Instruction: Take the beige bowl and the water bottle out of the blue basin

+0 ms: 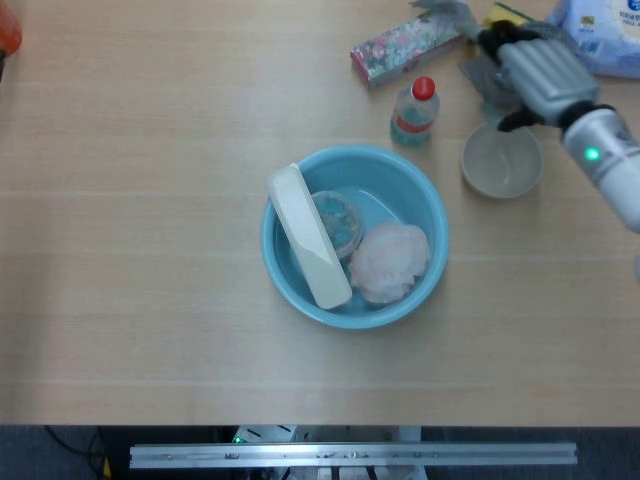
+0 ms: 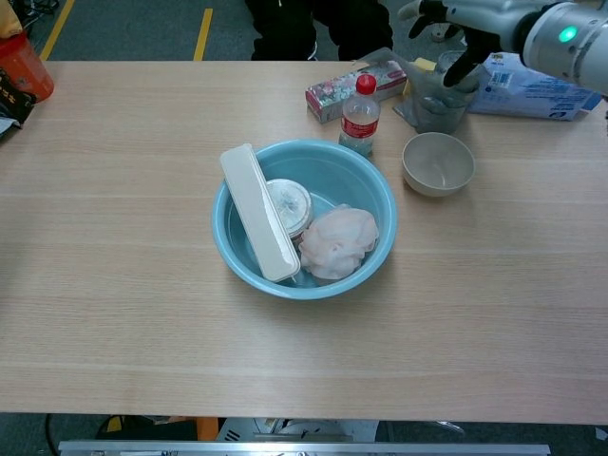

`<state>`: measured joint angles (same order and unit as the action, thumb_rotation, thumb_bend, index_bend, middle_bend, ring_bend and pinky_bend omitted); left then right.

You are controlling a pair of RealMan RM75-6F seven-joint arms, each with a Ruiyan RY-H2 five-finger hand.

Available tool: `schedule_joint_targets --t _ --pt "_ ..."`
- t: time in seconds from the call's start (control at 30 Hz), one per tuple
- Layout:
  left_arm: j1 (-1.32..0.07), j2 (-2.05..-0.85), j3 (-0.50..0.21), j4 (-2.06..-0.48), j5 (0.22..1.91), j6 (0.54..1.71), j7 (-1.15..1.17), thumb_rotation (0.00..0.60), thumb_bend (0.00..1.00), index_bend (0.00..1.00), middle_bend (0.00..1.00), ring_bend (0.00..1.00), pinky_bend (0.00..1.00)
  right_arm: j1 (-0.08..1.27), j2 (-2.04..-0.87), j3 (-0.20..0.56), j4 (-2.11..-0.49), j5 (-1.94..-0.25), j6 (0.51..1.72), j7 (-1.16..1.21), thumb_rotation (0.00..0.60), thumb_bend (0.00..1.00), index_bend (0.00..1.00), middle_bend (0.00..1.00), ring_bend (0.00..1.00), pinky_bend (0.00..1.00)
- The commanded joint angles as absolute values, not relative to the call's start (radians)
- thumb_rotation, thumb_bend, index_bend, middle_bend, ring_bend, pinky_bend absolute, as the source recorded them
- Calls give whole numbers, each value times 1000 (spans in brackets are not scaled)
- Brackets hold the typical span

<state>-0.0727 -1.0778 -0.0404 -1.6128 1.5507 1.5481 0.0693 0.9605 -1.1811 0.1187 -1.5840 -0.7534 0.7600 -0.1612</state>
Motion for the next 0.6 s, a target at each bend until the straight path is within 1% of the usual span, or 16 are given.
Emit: schedule_joint_targets --t 0.03,0.1,0.2,0.4,0.5,0.6 --pt "-80 -1085 -45 -1606 1553 1546 65 600 356 190 153 161 36 792 -1026 87 -1764 -895 981 -130 600 378 128 229 39 153" --pt "-85 -1091 -50 -1603 1556 1546 63 600 356 190 153 161 36 719 -988 63 -1815 -960 1087 -136 600 379 176 254 58 153" --pt "-90 -1097 -51 -1600 1563 1546 63 600 356 190 153 161 36 629 -958 31 -1859 -1039 1213 -147 600 379 210 278 75 153" --pt "-89 -1108 -51 -1586 1570 1557 53 600 356 190 153 161 36 418 -926 -46 -1901 -1189 1457 -132 600 379 220 287 87 154" --pt "-87 -1112 -54 -1580 1562 1558 48 600 356 190 153 161 36 322 -924 -68 -1891 -1224 1555 -104 600 379 230 288 87 154" --pt "-89 -1113 -57 -1581 1555 1555 53 600 356 190 153 161 36 252 -922 -79 -1877 -1245 1616 -75 600 379 240 294 87 154"
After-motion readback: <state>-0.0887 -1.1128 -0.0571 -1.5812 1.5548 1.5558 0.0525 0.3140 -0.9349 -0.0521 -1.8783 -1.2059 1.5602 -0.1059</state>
